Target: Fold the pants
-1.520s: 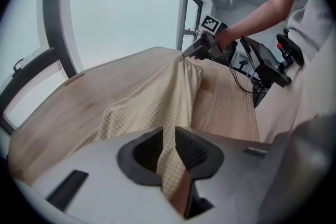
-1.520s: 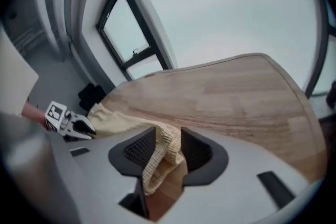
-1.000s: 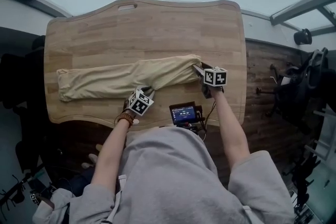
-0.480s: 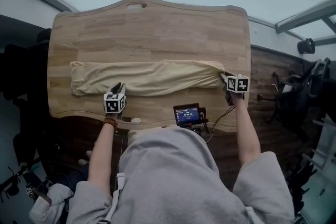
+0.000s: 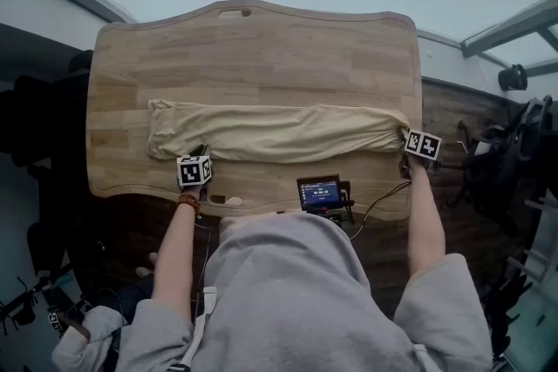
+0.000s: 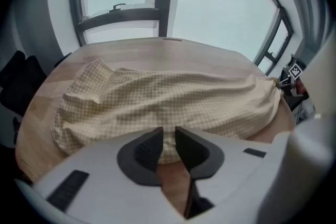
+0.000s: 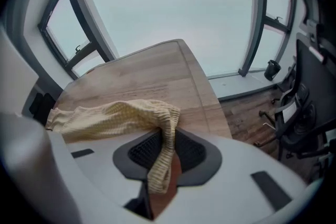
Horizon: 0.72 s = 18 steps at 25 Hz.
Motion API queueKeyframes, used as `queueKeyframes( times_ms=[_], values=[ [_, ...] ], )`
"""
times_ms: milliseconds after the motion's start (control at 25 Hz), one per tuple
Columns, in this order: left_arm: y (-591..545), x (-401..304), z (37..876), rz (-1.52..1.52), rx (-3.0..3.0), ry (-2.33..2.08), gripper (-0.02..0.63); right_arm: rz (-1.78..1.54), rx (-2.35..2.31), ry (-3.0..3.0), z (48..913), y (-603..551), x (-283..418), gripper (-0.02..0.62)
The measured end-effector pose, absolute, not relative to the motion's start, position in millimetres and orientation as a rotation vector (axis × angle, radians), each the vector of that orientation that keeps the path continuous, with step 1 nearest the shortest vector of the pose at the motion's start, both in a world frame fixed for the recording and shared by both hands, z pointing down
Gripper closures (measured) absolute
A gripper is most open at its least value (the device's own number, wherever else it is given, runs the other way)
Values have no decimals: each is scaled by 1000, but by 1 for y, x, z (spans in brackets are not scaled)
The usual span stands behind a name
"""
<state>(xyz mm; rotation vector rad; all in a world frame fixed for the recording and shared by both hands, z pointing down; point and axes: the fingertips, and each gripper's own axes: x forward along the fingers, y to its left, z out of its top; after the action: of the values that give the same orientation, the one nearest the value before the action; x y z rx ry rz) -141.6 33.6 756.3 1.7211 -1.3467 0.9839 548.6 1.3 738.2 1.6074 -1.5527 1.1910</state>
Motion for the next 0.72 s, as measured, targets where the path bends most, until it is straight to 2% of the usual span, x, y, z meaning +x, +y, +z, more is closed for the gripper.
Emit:
queueKeyframes(
  times_ms=[360,560,720],
  values=[
    [41,-149,746,945,1745,-1370,529,1209,1488,-1645,706,0,535,518],
    [46,-150,745,918,1765,-1367,529,1187,1375,-1736,671,-5,504,520],
    [36,-177,731,870,1774,-1479,529,1116,1388,-1679,665,0,503,522]
  ],
)
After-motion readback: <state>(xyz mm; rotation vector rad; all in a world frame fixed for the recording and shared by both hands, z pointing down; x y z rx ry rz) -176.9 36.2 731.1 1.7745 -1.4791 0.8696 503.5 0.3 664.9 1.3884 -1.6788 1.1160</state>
